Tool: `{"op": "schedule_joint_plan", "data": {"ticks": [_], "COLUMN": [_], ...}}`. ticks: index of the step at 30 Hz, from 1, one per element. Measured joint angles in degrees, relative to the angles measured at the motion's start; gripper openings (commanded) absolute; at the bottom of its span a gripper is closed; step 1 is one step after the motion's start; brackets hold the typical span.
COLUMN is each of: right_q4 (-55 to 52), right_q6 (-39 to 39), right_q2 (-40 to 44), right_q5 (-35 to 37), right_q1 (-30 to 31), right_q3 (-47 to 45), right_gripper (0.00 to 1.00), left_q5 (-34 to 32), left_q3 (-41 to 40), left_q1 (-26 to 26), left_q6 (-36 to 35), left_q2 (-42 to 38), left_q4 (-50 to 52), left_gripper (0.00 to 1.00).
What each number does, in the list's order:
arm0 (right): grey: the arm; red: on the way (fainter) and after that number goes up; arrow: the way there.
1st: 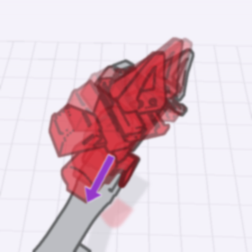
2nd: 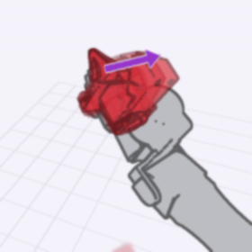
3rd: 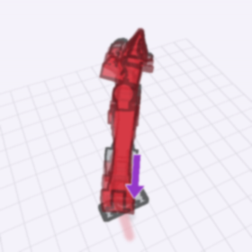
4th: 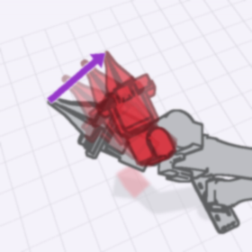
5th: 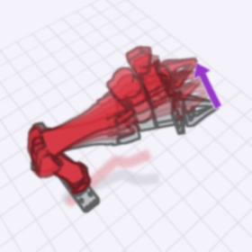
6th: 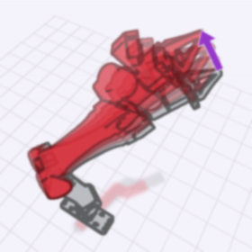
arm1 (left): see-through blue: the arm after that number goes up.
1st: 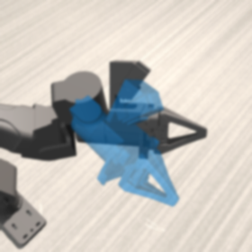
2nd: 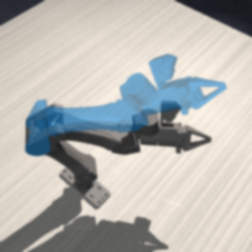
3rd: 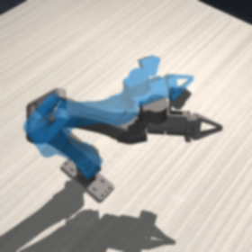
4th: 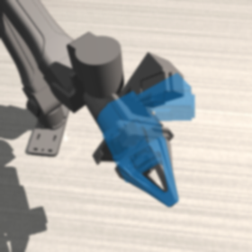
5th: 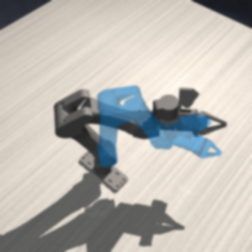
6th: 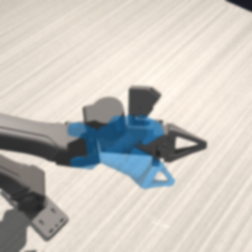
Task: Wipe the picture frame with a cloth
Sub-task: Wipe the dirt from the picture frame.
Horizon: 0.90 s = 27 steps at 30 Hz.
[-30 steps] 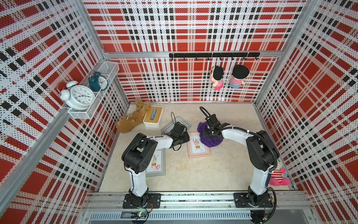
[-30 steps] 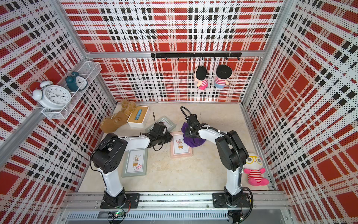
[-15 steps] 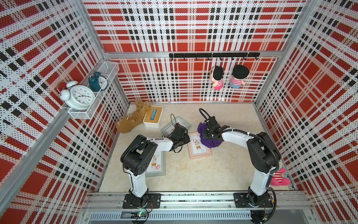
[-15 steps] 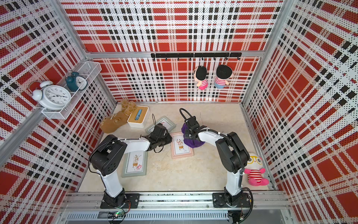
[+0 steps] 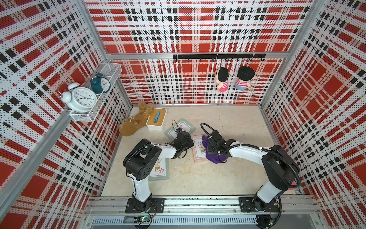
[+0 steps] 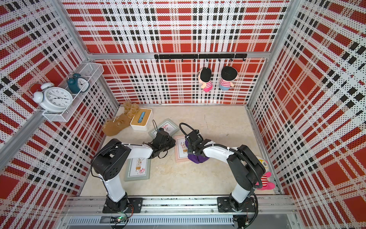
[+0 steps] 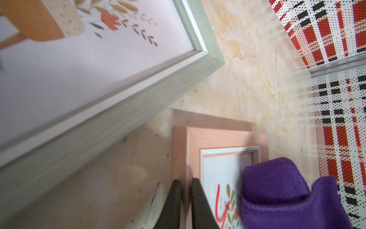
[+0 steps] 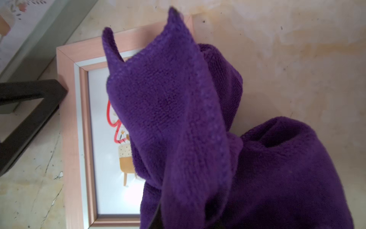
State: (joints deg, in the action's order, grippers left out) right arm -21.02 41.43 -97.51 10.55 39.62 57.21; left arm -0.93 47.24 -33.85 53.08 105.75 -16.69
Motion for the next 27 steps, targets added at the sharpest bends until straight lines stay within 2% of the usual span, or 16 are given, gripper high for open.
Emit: {"op": "schedule_joint_plan", "data": {"ticks": [6, 8, 11, 16, 20, 23, 27], "right_q4": [-2.71, -3.06, -0.90, 3.52, 4.70, 4.15, 2.16], "right_q6": [-3.82, -4.61, -4.57, -2.27, -0.66, -1.01, -3.50], "right_q2": [-13.68, -16.13, -14.67, -1.90, 4.17, 1.99, -8.96], "right_q5": [-0.70, -0.74, -1.09, -2.67, -3.69, -4.76, -4.83], "right_q1": [-5.07, -5.79, -6.14, -4.20, -2.60, -3.93, -6.93], "right_q3": [18.01, 21.42, 18.34, 1.14, -6.12, -3.54, 10.38], "right_gripper": [0.00, 0.00, 0.00, 0.00, 0.00, 0.00, 0.00], "left_q5": [-0.37, -0.52, -0.68, -0.90, -0.90, -0.87, -0.81], "left_q3": [0.52, 0.72, 0.70, -0.24, -0.76, -0.85, -0.70], "left_q1": [-0.04, -0.07, -0.20, -0.31, -0.33, -0.33, -0.33], "left_q6": [-1.88, -2.08, -1.90, -0.79, -0.13, -0.13, -0.81], "left_q2": [0.02, 0.17, 0.28, 0.26, 0.28, 0.33, 0.35], "left_q4": [0.70, 0.72, 0.50, -1.18, -2.32, -2.58, -2.36], "left_gripper": [0.13, 0.13, 0.13, 0.12, 0.12, 0.12, 0.12]}}
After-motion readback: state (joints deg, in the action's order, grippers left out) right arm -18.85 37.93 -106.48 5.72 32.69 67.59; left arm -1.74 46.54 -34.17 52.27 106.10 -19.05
